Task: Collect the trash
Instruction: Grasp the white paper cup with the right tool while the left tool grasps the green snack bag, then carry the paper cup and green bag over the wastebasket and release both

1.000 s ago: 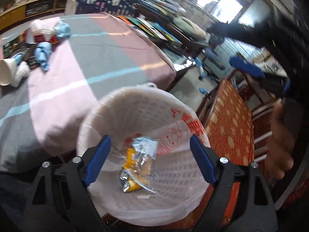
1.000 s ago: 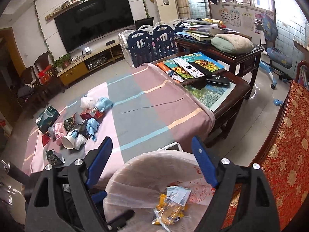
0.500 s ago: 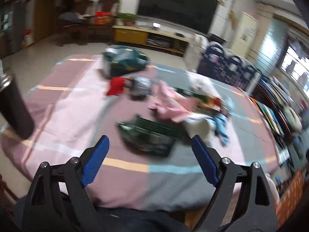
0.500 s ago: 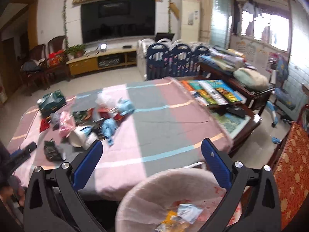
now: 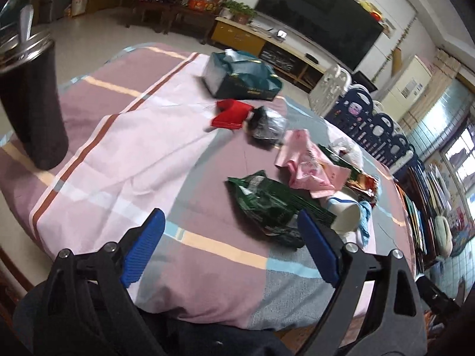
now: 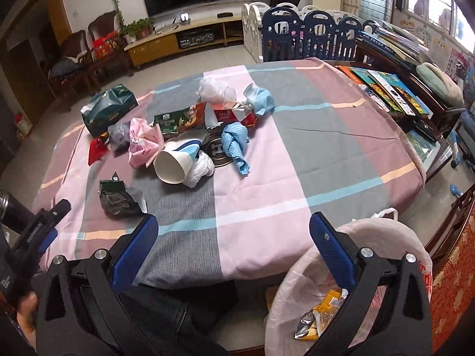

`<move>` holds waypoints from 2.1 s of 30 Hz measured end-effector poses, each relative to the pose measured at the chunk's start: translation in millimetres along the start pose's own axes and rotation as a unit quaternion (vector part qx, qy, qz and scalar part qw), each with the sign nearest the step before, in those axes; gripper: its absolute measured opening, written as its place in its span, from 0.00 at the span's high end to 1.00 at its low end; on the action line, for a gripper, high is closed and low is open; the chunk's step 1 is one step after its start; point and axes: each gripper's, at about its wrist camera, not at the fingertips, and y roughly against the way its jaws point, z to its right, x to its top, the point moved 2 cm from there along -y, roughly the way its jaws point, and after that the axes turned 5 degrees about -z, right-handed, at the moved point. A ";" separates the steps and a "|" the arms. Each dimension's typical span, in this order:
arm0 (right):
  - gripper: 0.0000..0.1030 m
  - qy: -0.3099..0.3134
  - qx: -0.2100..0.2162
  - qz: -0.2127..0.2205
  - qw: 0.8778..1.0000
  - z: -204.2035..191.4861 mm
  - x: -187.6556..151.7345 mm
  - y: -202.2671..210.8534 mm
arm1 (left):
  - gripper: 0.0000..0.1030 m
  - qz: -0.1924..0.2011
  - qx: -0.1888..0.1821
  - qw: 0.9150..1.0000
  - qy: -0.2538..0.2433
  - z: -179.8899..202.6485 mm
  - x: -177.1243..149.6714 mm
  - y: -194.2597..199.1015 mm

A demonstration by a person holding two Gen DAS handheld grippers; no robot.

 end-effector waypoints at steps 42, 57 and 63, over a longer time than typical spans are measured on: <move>0.36 0.236 0.145 -0.043 0.960 -116.3 -29.6 -56.9 | 0.12 -0.046 -0.035 0.989 0.133 -46.5 -2.8 -23.8; 0.36 0.107 0.121 -0.051 0.986 -26.7 -18.3 -43.8 | 0.12 -0.149 -0.046 0.987 0.042 3.9 13.1 -75.0; 0.36 0.099 0.112 -0.056 0.987 -19.1 -23.0 -42.4 | 0.11 -0.138 -0.091 0.985 0.038 24.3 24.7 -87.7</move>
